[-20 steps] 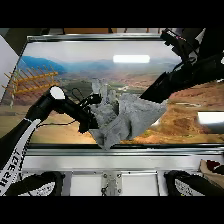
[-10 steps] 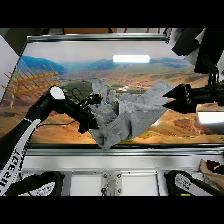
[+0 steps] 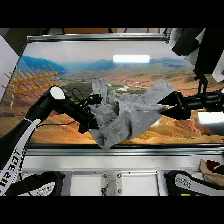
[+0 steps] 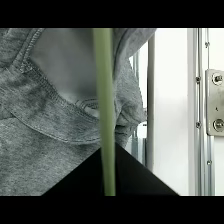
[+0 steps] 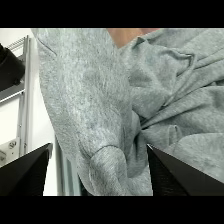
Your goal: Fold the clothes and pants, and hang the long-sleeved shirts on hangers.
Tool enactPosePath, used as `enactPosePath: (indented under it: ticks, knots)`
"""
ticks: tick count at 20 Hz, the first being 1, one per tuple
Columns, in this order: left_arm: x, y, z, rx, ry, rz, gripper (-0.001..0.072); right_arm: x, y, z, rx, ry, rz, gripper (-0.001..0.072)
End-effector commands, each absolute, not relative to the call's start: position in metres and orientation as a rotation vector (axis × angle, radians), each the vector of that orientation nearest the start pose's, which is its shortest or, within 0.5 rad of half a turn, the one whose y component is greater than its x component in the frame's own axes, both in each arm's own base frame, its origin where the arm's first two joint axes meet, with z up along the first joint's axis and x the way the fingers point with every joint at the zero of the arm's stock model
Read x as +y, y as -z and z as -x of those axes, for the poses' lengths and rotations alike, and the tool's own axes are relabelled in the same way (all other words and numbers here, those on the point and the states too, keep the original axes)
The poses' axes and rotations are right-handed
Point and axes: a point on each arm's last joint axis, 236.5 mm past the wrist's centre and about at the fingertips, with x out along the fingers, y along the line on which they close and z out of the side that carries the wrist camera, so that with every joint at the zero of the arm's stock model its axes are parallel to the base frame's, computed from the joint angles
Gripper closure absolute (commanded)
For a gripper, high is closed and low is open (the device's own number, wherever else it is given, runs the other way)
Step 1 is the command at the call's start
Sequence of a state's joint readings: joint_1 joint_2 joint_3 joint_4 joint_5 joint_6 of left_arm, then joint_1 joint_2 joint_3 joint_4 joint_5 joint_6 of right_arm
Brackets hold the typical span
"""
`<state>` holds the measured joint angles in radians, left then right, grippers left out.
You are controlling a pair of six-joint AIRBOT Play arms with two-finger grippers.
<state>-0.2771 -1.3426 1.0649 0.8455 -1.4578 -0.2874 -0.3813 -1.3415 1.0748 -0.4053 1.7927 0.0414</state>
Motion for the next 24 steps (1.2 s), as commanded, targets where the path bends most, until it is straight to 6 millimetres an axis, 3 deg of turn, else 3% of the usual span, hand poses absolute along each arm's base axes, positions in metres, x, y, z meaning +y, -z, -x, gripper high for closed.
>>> enactPosePath:
  ticks: [1, 11, 24]
  knots:
    - [-0.232, -0.011, -0.245, 1.012, 1.572, -0.438, 0.0694, 0.116, -0.106, -0.307, 0.555, -1.487, -0.092, 0.0056]
    - [-0.232, -0.011, -0.245, 1.012, 1.572, -0.438, 0.0694, 0.147, -0.093, -0.303, 0.578, -1.572, -0.084, 0.0056]
    - [-0.232, -0.01, -0.246, 1.011, 1.57, -0.438, 0.0694, 0.153, -0.09, -0.306, 0.58, -1.563, -0.07, 0.0056]
